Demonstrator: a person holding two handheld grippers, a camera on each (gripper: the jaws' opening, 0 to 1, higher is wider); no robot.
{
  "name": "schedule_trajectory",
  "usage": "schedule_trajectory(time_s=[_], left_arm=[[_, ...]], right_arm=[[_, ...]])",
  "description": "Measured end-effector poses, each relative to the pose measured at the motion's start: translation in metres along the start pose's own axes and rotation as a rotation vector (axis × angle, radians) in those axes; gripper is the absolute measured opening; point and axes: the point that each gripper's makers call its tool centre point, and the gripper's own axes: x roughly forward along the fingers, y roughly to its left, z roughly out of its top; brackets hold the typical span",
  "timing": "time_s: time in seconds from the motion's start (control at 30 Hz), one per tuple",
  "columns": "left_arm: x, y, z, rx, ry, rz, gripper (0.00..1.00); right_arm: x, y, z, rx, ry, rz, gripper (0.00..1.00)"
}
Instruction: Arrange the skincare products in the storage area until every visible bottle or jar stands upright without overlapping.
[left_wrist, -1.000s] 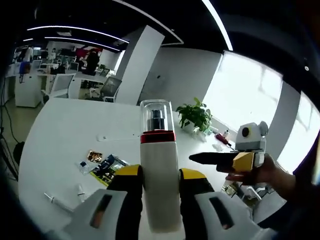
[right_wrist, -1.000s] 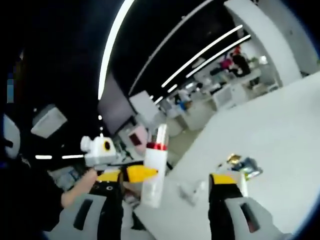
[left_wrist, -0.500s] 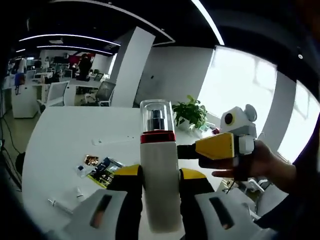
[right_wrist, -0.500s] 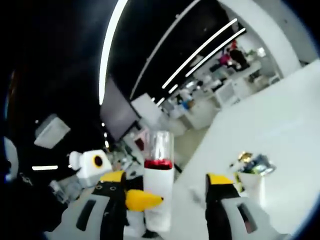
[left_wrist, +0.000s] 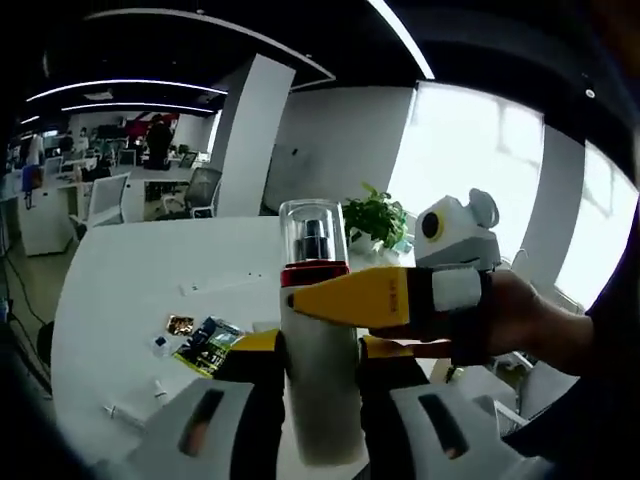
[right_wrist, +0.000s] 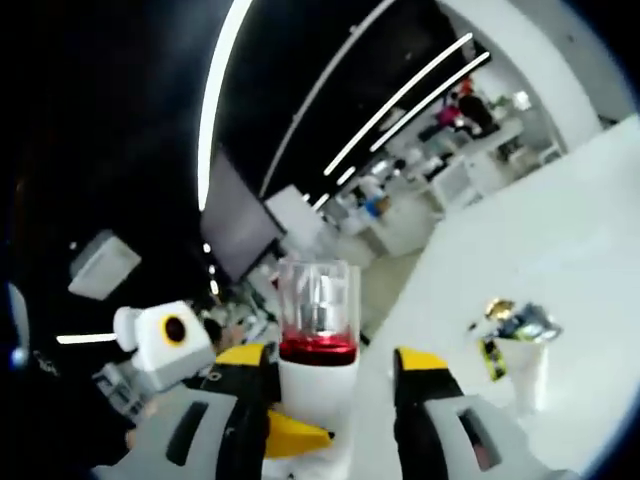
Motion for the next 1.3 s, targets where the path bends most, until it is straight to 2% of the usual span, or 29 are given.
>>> schedule_trajectory(time_s=[0.13,0.2,0.3,0.4,0.57,0.67,0.73,0.87,1.03,1.07,1.17,1.3], left_arm=[[-0.001,-0.003,-0.002,0.015,0.012,-0.002,0.23],[-0.001,-0.006,-0.003,0.018,0.01,-0.005,0.23],[-0.001,-0.009,-0.003,0.025,0.014,-0.005,0.23],[-0.003,-0.012,-0.003,0.032,0.01,-0.005,0.23],[-0.006,-0.02,0.0,0.047,-0.001,-0.017,0.24],[-0.008,-0.026,0.002,0.068,-0.015,-0.026,0.24],[-0.008,-0.029,0.004,0.076,-0.024,-0.041,0.25],[-0.012,-0.038,0.011,0.074,-0.061,-0.09,0.25],[-0.018,-0.055,0.015,0.073,-0.064,-0.192,0.29],[-0.02,-0.058,0.016,0.095,-0.069,-0.204,0.31],[-0.024,-0.064,0.015,0.129,-0.066,-0.242,0.36],[-0.034,-0.075,0.014,0.158,-0.046,-0.34,0.41]], right_arm=[[-0.002,0.002,-0.003,-0.007,0.005,-0.007,0.4],[-0.004,0.004,-0.004,-0.008,-0.001,-0.008,0.34],[-0.005,0.014,-0.003,-0.006,-0.014,0.034,0.26],[-0.007,0.017,-0.001,-0.053,-0.03,0.024,0.25],[-0.013,0.022,0.001,-0.064,-0.035,0.015,0.24],[-0.018,0.028,0.003,-0.166,-0.04,0.011,0.23],[-0.021,0.032,0.002,-0.222,-0.019,0.011,0.23],[-0.027,0.039,0.005,-0.277,0.001,0.039,0.22],[-0.038,0.054,0.008,-0.369,0.037,0.12,0.22],[-0.039,0.057,0.009,-0.384,0.04,0.139,0.22],[-0.046,0.071,0.011,-0.429,0.055,0.228,0.22],[-0.058,0.098,0.014,-0.5,0.074,0.378,0.22]])
